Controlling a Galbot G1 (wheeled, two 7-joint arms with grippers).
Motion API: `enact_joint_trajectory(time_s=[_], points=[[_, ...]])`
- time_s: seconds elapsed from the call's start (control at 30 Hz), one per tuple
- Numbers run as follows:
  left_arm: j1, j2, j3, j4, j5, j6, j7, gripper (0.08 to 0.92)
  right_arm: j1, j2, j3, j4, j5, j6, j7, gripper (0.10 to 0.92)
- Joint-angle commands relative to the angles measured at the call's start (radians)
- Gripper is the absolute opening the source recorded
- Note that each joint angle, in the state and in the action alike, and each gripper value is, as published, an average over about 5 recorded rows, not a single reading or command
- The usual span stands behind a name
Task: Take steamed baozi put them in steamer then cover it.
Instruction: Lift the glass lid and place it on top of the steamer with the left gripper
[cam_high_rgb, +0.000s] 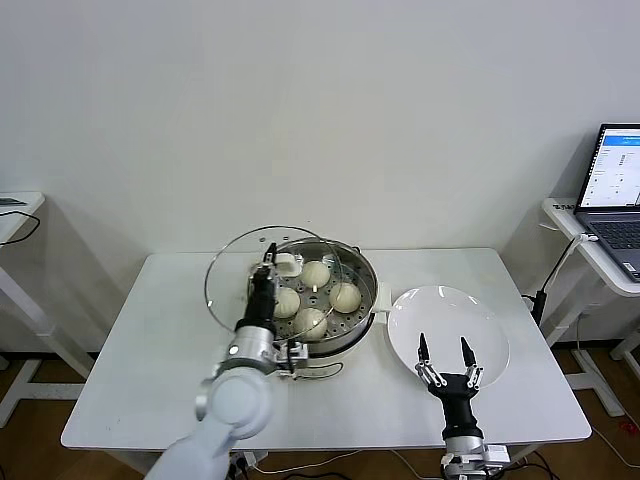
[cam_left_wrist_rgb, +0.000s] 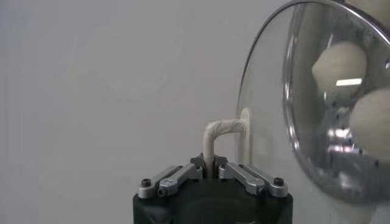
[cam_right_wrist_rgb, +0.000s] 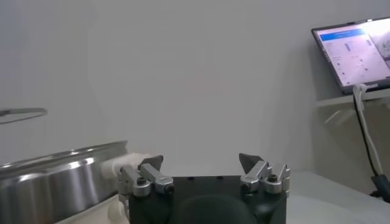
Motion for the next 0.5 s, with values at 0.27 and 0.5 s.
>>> enact_joint_trajectory(time_s=[0.27, 0.5], points=[[-0.121, -0.174, 0.106, 0.224, 0.057, 0.051, -0.006, 0.188, -0.004, 0.005, 0.004, -0.007, -0.014, 0.001, 0.002, 0.823], [-0.117, -0.201, 0.101, 0.241, 0.065, 0.054, -0.022, 0.188, 0.0, 0.006, 0.001, -0.016, -0.017, 0.001, 0.002, 0.823]])
